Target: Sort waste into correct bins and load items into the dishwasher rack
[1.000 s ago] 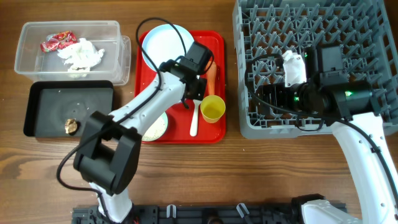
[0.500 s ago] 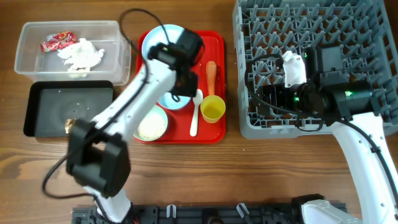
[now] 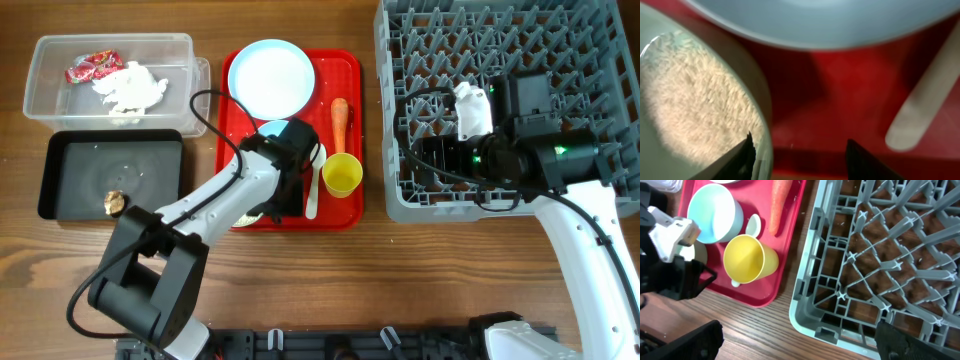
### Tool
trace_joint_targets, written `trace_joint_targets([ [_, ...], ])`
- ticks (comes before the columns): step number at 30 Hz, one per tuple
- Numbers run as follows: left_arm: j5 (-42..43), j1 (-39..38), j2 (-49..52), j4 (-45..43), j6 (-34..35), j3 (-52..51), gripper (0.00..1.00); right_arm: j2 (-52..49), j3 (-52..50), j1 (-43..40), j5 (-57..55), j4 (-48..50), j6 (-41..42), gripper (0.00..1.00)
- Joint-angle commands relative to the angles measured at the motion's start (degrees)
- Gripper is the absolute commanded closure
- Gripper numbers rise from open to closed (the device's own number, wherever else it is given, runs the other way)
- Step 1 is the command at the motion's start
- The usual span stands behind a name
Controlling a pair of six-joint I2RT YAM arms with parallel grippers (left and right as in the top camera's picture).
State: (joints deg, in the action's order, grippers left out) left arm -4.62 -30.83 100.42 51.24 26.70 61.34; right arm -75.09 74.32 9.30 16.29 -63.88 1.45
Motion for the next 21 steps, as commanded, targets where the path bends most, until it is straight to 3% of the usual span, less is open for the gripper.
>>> trace_joint_targets([
  [1,-0.6,1.4,0.0,-3.6,0.6,-2.9,0.51,-0.5,0.9,0.1,0.5,0.0,0.2,0.0],
  [10,-1.9,1.9,0.0,-2.3,0.3,-1.9,0.96,-0.5,0.9,0.1,0.5,0.4,0.2,0.0],
  [14,-1.9,2.0,0.0,-0.1,-0.6,1.4,0.96,-0.5,0.9,0.1,0.5,0.4,0.2,0.0],
  [21,-0.2,7.7,-2.3,12.2,-1.8,11.6,0.96,-0.5,0.9,0.1,0.5,0.4,0.1,0.0],
])
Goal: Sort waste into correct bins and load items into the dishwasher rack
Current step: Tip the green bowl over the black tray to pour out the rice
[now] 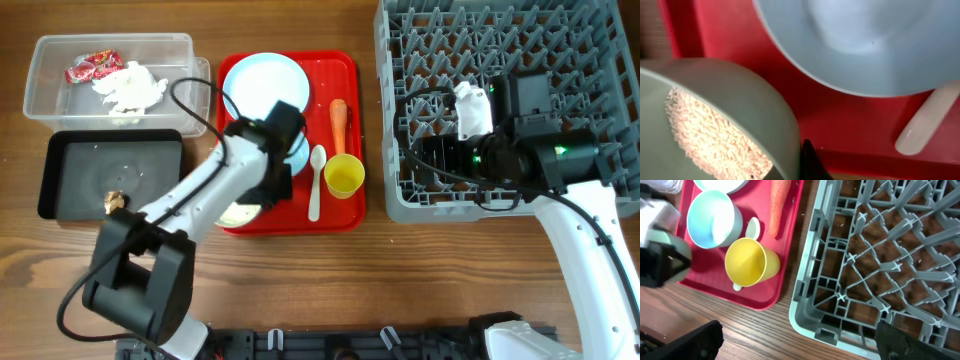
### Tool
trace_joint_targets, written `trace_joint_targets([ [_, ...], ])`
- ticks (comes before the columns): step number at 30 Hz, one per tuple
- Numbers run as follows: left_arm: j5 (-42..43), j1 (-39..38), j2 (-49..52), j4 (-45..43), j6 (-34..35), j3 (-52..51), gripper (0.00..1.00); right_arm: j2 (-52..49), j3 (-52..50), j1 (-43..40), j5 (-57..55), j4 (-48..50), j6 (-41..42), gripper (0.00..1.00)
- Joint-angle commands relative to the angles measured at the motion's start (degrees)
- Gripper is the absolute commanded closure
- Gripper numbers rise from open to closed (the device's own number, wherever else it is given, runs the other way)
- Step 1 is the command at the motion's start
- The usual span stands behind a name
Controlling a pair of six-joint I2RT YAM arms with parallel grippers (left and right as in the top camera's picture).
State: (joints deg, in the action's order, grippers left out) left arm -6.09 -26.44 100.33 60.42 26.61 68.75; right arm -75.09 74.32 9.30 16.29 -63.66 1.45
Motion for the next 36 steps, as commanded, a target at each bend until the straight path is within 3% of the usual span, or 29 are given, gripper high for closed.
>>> trace_joint_targets([
  [1,3.5,5.2,-3.6,3.8,-3.5,5.1,0.96,-0.5,0.9,0.1,0.5,0.2,0.1,0.0],
  [6,14.1,20.2,-8.7,3.7,-14.3,5.5,0.96,-0.5,0.9,0.1,0.5,0.4,0.2,0.0],
  [10,31.5,36.7,-8.3,1.4,-25.4,5.5,0.96,-0.5,0.9,0.1,0.5,0.7,0.3,0.0],
  [16,48.3,52.5,-3.8,-5.2,-30.8,5.5,0.96,-0.5,0.9,0.1,0.8,0.9,0.5,0.0],
  [20,59.7,56.7,1.9,-5.6,-36.7,5.5,0.96,-0.5,0.9,0.1,0.8,0.8,0.7,0.0],
  [29,83.8,65.8,8.1,-1.6,-36.7,5.5,0.96,-0.5,0.9,0.1,0.7,-0.3,0.7,0.0],
  [36,94.6,72.5,8.1,4.3,-36.7,5.5,0.96,-0.5,0.9,0.1,0.8,-0.1,0.7,0.0],
])
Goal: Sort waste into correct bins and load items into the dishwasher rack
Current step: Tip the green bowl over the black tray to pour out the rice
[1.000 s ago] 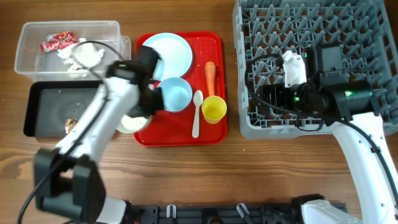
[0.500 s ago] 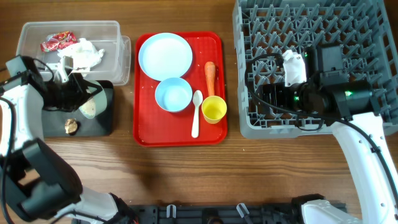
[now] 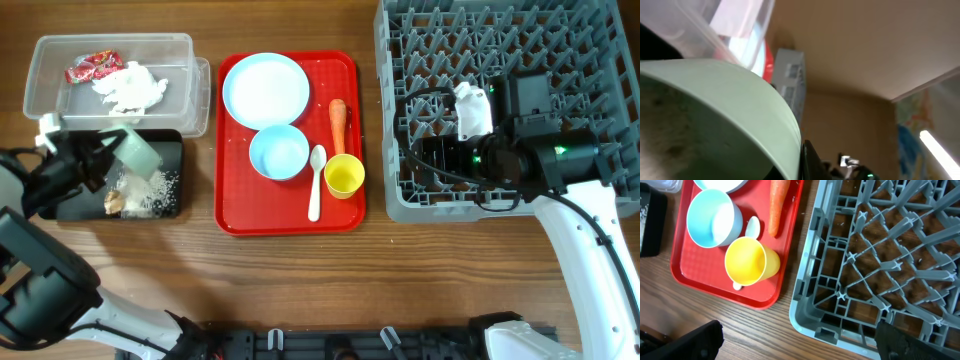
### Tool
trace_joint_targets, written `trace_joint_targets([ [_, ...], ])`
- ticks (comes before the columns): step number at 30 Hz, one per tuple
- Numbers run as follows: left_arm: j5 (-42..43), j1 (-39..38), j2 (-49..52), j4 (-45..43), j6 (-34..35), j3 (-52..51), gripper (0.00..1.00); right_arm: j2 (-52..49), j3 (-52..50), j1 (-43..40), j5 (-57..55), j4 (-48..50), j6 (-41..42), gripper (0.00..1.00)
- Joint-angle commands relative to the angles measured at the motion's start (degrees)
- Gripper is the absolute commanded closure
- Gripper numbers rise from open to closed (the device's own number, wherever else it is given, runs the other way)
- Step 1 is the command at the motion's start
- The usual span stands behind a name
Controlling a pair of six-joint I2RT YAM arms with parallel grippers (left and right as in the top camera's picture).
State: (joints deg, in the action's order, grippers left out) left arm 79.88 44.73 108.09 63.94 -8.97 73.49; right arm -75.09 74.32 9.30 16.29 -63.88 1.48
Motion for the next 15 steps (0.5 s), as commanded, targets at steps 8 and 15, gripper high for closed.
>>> trace_joint_targets([
  [8,10.5,1.8,0.3,1.6,3.5,0.8,0.96,-0.5,0.9,0.1,0.8,0.0,0.6,0.0],
  [15,10.5,1.7,0.1,3.7,3.4,0.8,0.96,-0.5,0.9,0.1,0.8,0.0,0.6,0.0],
])
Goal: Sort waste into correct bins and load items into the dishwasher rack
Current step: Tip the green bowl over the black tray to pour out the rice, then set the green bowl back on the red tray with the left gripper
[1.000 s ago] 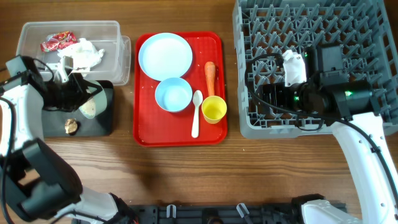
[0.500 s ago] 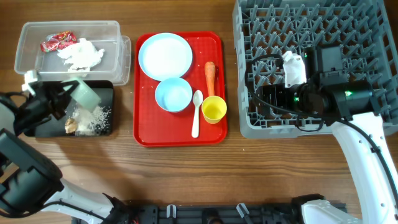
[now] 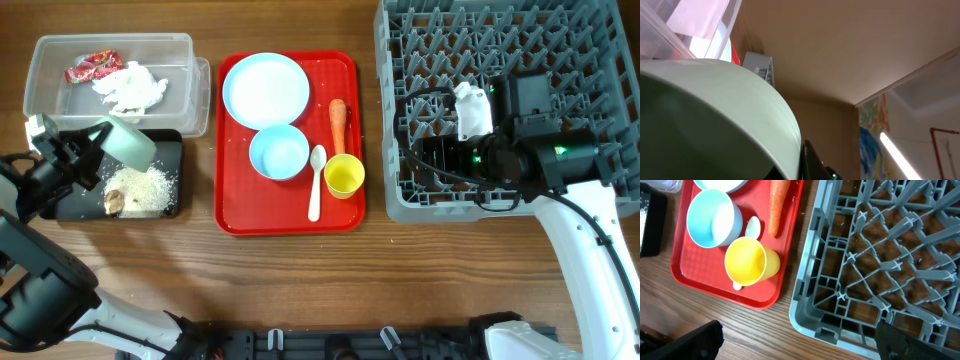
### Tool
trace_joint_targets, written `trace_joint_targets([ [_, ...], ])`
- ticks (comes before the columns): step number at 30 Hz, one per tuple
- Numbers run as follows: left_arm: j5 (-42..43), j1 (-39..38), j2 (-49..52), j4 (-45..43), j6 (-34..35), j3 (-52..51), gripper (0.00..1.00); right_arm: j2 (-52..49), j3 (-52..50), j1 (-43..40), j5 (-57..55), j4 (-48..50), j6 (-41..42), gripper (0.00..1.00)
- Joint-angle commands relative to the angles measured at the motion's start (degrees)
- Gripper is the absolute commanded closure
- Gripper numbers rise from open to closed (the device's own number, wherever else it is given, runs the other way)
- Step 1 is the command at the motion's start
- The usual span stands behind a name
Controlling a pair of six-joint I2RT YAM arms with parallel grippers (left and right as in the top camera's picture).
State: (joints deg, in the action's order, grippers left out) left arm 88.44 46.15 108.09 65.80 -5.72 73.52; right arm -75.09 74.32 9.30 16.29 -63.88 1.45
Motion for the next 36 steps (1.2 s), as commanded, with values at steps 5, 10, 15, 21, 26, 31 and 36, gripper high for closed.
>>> trace_joint_targets([
  [5,1.5,-1.9,-6.8,3.8,-1.6,0.8,0.96,-0.5,0.9,0.1,0.7,0.0,0.7,0.0],
  [10,-9.7,-4.7,-21.0,0.7,-1.5,0.8,0.96,-0.5,0.9,0.1,0.7,-0.1,0.7,0.0],
  [15,-43.2,-14.1,-34.4,1.6,2.6,0.8,0.96,-0.5,0.9,0.1,0.7,0.7,0.5,0.0],
  [21,-67.1,-36.9,-38.7,7.8,12.4,0.0,0.96,-0.5,0.9,0.1,0.7,1.5,0.4,0.0],
  [26,-81.6,-54.4,-38.0,1.5,25.4,-6.8,0.96,-0.5,0.9,0.1,0.7,1.5,0.5,0.0],
  [31,-93.0,-67.7,-33.4,-14.1,36.3,-16.8,0.96,-0.5,0.9,0.1,0.7,1.5,0.4,0.0],
  [36,-94.4,-74.1,-23.9,-21.3,36.2,-18.2,0.96,-0.5,0.9,0.1,0.7,1.4,0.2,0.0],
])
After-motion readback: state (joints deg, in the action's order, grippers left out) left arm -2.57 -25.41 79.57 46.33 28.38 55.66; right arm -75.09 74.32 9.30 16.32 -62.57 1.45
